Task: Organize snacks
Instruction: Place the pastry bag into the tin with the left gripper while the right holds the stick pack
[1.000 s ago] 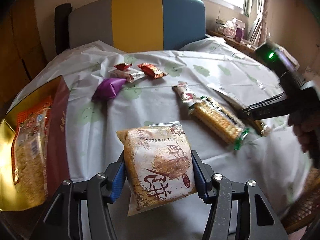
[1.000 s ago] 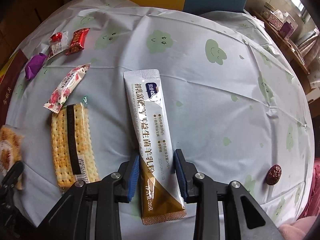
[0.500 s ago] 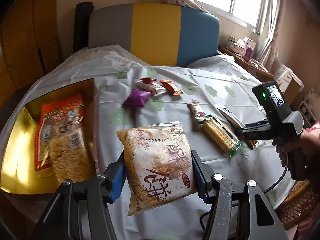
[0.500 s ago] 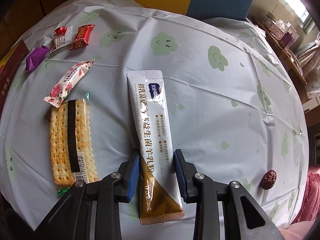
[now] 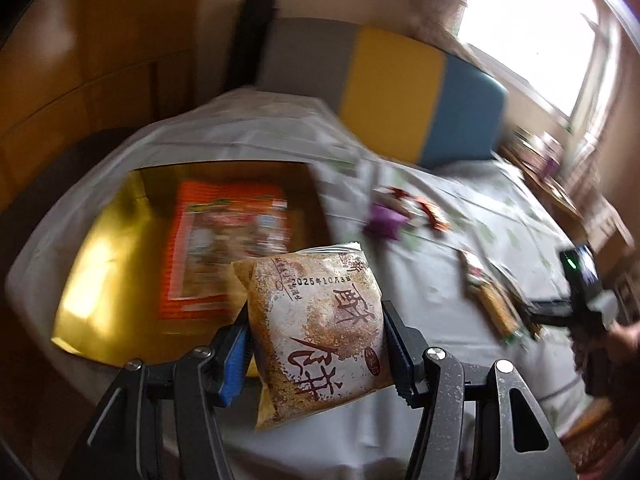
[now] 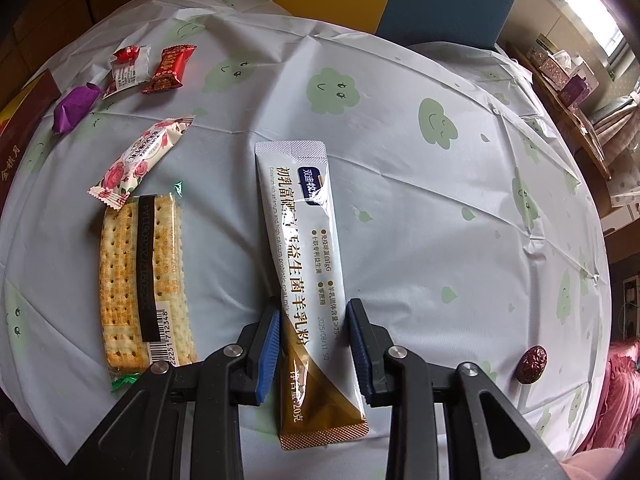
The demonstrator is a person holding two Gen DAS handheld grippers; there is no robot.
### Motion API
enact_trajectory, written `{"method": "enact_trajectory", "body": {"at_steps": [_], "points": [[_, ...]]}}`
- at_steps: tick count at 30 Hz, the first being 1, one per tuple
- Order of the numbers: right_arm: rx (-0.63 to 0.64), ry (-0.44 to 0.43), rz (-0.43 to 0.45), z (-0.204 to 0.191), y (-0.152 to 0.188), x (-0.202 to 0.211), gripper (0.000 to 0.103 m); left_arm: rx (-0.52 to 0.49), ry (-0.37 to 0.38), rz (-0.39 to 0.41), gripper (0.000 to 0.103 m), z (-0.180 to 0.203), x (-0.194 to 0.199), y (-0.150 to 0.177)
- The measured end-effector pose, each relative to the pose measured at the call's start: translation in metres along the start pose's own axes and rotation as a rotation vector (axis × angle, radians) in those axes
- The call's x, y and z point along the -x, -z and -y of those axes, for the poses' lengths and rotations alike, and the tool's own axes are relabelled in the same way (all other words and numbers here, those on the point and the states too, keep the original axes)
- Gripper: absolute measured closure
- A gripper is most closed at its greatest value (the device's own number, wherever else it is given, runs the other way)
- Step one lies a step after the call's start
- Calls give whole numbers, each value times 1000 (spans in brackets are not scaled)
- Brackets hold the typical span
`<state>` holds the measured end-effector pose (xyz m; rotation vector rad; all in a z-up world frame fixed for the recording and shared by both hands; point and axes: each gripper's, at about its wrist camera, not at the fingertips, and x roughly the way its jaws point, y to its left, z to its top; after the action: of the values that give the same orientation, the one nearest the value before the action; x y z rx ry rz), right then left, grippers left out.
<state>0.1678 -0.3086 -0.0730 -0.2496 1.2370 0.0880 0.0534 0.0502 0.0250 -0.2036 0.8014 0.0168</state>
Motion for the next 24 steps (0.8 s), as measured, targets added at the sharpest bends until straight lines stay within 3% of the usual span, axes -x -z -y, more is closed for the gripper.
{"method": "enact_trajectory", "body": {"at_steps": [5,8,19,24], "points": [[18,13,2,-7,0,2,71,98,-86,-18,44,-48,-4,-11],[24,19,2,-11,0,4,71,143,-87,-41,44,-62,-16,-22],[23,16,1,-10,-2,5,71,104,-71,-32,44,-39,-98,-100],[21,14,1,-7,-2,4,71,138,-73,-110,43,-38,-134,-102]]}}
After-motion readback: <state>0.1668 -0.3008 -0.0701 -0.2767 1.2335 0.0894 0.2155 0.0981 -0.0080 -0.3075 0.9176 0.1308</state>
